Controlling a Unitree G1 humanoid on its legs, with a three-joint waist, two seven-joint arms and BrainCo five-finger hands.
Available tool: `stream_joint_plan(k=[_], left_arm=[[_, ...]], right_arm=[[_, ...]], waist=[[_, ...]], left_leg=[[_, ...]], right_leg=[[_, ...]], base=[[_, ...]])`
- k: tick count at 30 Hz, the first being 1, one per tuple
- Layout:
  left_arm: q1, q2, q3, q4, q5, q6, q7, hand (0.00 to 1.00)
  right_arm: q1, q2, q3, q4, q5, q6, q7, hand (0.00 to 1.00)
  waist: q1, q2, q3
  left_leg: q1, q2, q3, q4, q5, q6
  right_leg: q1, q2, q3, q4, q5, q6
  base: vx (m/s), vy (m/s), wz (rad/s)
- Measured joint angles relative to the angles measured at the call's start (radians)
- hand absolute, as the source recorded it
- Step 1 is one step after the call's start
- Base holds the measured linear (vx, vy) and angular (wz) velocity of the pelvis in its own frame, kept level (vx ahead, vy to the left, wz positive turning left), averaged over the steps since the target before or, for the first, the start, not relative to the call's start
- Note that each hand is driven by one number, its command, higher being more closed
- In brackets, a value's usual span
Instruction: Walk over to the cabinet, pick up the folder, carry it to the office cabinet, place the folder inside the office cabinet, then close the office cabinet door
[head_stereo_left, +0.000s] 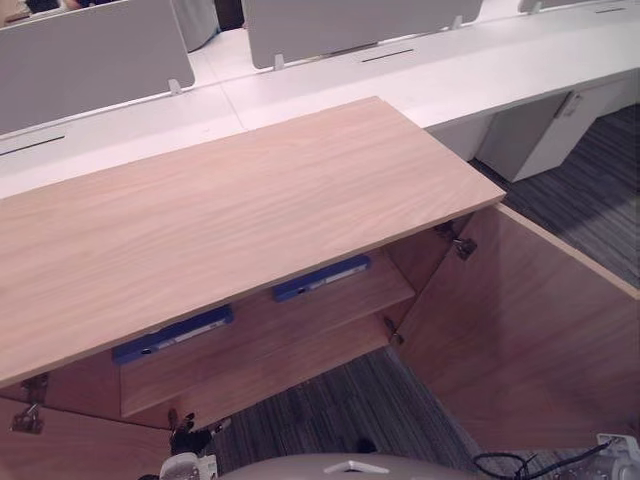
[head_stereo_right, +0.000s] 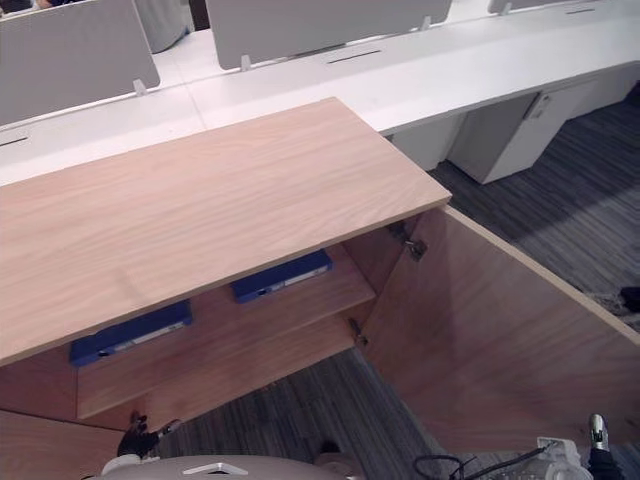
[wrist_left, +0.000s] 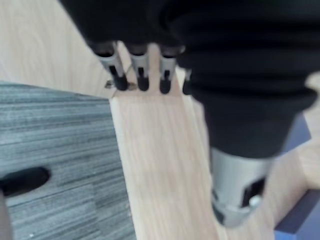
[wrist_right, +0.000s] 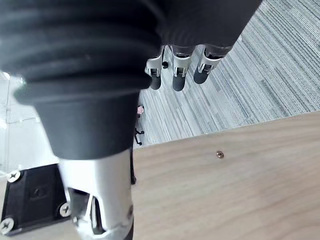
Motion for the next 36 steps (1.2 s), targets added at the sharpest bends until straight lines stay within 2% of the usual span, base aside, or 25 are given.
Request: stream_joint_plan(k=[5,8,11,16,21,27,33,36], left_arm=[[-0.001,0.001,-0.032,0.0,0.0,-0.001,-0.013,0.0],[-0.003,0.006,-0.06,0.0,0.0,-0.004,-0.021,0.0],[-0.005,0.024,-0.081,0.0,0.0,-0.014,-0.025,0.0],[-0.008,0.043,-0.1,-0.002,0.002,-0.025,-0.044,0.0],[-0.006,0.054,-0.117,-0.002,0.023,-0.028,-0.058,0.0],[-0.003,0.074,-0.133,-0.002,0.05,-0.029,-0.058,0.0],[-0.004,0.077,-0.134,-0.003,0.068,-0.029,-0.058,0.0],[-0.006,0.077,-0.135,-0.003,0.069,-0.029,-0.058,0.0]], right_arm=[[-0.017,-0.064,0.013,0.032,0.001,0.003,0.027,0.0],[-0.028,-0.164,0.077,0.1,-0.01,0.019,0.085,0.0],[-0.037,-0.242,0.137,0.17,-0.029,0.039,0.134,0.0],[-0.047,-0.321,0.229,0.241,-0.093,0.057,0.191,0.0],[-0.046,-0.357,0.32,0.277,-0.132,0.058,0.242,0.0],[-0.044,-0.361,0.423,0.278,-0.173,0.06,0.259,0.0],[-0.015,-0.362,0.527,0.27,-0.214,0.07,0.264,0.0],[0.025,-0.335,0.554,0.231,-0.249,0.072,0.261,0.0]], waist=[[-0.007,0.022,0.011],[-0.026,0.041,0.029],[-0.03,0.048,0.038],[-0.041,0.054,0.059],[-0.052,0.054,0.06],[-0.055,0.05,0.062],[-0.06,0.024,0.079],[-0.06,0.016,0.085]], left_leg=[[-0.001,0.007,0.033,0.011,-0.011,-0.002],[0.003,0.008,0.043,0.011,-0.011,-0.003],[0.003,0.008,0.044,0.011,-0.011,-0.003],[0.002,0.01,0.043,0.013,-0.011,-0.003],[0.001,0.01,0.04,0.022,-0.011,-0.003],[0.0,0.011,0.04,0.027,-0.011,-0.003],[0.0,0.014,0.044,0.03,-0.011,-0.003],[-0.004,0.016,0.046,0.031,-0.011,-0.003]], right_leg=[[-0.016,0.013,0.032,0.005,0.001,-0.001],[-0.019,0.017,0.044,0.005,0.002,-0.001],[-0.029,0.024,0.06,0.005,0.004,-0.001],[-0.031,0.027,0.062,0.005,0.007,-0.002],[-0.028,0.025,0.06,0.003,0.009,-0.001],[-0.017,0.025,0.062,-0.023,0.028,0.0],[-0.013,0.029,0.068,-0.047,0.045,-0.002],[-0.012,0.031,0.071,-0.057,0.055,-0.003]], base=[[-0.02,-0.03,-0.21],[0.0,-0.02,-0.15],[-0.01,-0.02,-0.15],[-0.01,-0.015,-0.05],[-0.01,-0.006,0.0],[-0.05,-0.018,-0.01],[-0.06,-0.027,-0.05],[-0.04,-0.028,-0.04]])
